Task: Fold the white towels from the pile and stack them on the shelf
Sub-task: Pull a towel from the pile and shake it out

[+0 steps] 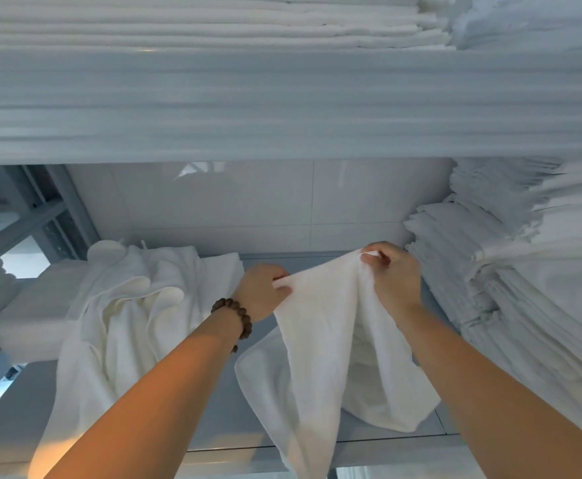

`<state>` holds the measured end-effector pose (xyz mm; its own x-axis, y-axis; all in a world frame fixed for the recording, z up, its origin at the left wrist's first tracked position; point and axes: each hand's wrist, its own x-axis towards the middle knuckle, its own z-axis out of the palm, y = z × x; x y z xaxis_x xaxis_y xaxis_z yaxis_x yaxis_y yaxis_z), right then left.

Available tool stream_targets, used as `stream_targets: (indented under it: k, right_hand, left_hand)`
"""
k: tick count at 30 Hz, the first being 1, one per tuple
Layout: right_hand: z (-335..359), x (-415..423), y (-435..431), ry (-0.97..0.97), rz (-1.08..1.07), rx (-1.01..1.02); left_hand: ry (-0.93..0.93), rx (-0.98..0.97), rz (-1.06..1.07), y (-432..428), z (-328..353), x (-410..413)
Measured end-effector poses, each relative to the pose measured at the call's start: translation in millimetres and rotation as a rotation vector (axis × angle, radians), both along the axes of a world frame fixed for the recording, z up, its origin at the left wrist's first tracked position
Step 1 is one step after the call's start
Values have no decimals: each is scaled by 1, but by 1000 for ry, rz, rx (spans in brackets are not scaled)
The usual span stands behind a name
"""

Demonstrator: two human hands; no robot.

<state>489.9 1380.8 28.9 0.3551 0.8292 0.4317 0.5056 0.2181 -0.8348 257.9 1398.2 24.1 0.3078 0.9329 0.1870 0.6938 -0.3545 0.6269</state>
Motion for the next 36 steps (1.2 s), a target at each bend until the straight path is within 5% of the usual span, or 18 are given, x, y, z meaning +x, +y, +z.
stream_targets:
  k: [7, 13, 16, 27, 33, 36]
  right_hand:
    - [0, 0, -6, -4, -142, -5]
    - [3, -43, -27, 245, -86, -22]
    - [1, -61, -37, 362, 74, -64]
    - [3, -52, -54, 236, 293, -93]
    - [22, -38, -43, -189, 442, -156]
    - [27, -37, -39, -221, 554, -228]
  left_hand:
    - [-549, -141, 168, -12, 6, 13]
    - [-680, -211, 111, -26, 19, 53]
    - [-671, -182, 68, -32, 24, 64]
    - [-434, -108, -17, -31, 29, 41]
    - [-135, 75, -183, -32, 39, 20]
    - [-23, 162, -225, -35, 47, 10]
